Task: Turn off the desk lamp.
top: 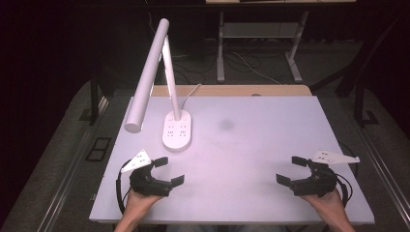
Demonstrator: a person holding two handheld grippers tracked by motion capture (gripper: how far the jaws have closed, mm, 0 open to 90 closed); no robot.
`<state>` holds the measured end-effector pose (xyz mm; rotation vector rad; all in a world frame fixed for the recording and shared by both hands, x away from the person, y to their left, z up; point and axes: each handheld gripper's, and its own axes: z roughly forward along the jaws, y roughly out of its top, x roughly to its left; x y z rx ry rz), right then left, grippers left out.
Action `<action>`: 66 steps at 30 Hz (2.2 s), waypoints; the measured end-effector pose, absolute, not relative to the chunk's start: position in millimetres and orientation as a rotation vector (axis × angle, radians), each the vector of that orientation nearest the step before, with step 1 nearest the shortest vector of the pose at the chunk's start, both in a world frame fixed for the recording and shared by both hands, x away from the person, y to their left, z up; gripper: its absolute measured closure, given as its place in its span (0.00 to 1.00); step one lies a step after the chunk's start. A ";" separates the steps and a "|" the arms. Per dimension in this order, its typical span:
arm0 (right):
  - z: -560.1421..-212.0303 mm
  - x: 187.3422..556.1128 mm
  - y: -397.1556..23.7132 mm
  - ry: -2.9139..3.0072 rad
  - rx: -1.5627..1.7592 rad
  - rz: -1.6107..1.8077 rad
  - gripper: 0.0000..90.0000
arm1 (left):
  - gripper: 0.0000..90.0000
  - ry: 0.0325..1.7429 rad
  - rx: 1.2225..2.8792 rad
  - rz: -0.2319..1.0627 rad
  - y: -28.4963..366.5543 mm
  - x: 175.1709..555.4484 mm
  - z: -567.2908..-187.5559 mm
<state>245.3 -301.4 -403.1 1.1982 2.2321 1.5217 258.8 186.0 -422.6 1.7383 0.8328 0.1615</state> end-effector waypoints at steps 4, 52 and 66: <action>-400.9 248.2 -297.9 2.247 1.199 1.510 0.01 | 0.00 0.832 1.739 0.162 186.2 259.2 -422.6; -341.2 329.3 -223.6 2.480 0.995 1.436 0.01 | 0.00 0.847 1.718 0.166 190.7 257.5 -422.7; -329.2 348.6 -190.3 2.533 0.934 1.427 0.01 | 0.00 0.848 1.717 0.166 191.1 257.6 -422.7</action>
